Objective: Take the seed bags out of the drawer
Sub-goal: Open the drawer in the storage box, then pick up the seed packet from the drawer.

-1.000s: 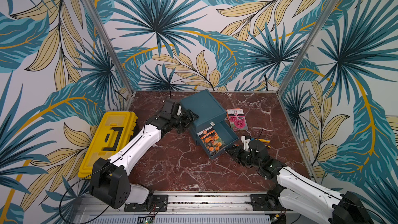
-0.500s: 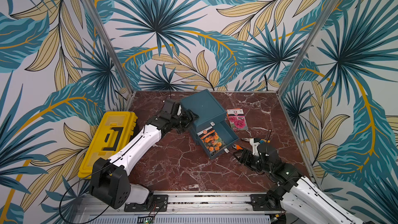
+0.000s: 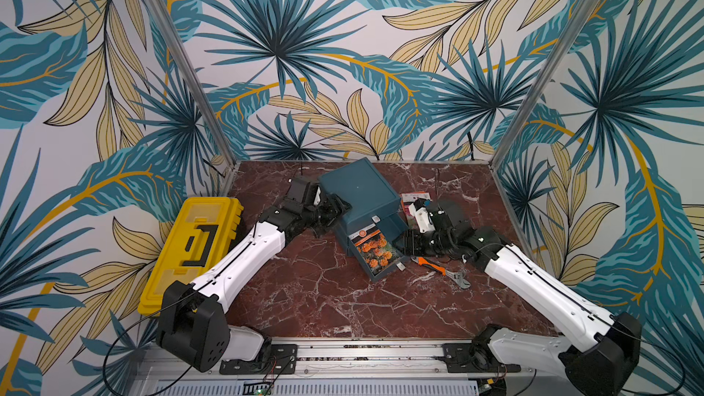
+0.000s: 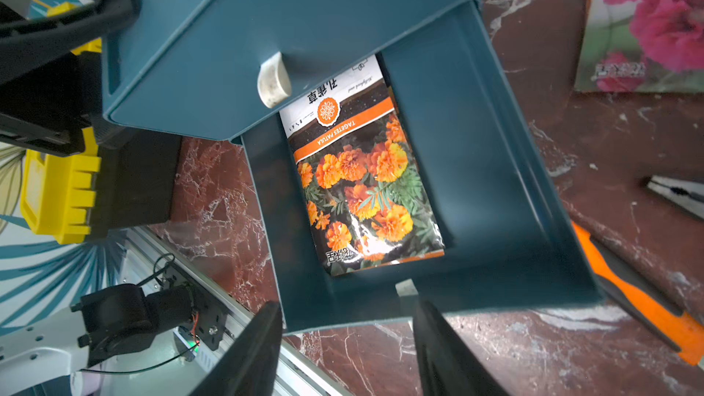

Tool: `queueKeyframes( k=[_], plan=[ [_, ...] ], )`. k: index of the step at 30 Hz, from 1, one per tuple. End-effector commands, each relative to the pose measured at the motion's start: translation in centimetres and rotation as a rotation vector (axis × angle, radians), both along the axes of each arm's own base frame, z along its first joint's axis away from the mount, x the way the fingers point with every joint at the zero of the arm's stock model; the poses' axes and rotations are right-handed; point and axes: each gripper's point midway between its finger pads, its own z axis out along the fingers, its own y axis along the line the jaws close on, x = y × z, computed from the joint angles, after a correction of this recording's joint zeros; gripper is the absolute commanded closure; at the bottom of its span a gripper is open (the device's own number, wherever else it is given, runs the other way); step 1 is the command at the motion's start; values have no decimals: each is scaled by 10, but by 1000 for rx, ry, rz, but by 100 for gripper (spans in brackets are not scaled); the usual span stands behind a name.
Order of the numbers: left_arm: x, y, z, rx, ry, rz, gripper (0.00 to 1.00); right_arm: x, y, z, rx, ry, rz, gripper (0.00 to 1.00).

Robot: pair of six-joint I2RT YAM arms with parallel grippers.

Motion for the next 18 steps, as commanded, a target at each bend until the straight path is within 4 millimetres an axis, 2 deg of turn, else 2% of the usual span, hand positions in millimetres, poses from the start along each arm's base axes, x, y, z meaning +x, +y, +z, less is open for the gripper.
queueKeyframes(
  k=[1, 8, 18],
  plan=[
    [-7, 8, -19, 42, 42, 24, 30, -1, 6, -15, -44, 25, 82, 42],
    [-8, 8, -18, 43, 44, 23, 30, 14, 16, -39, -84, 52, 118, 43],
    [-12, 10, -23, 48, 62, 25, 30, 31, 23, -55, -128, 54, 138, 43]
  ],
)
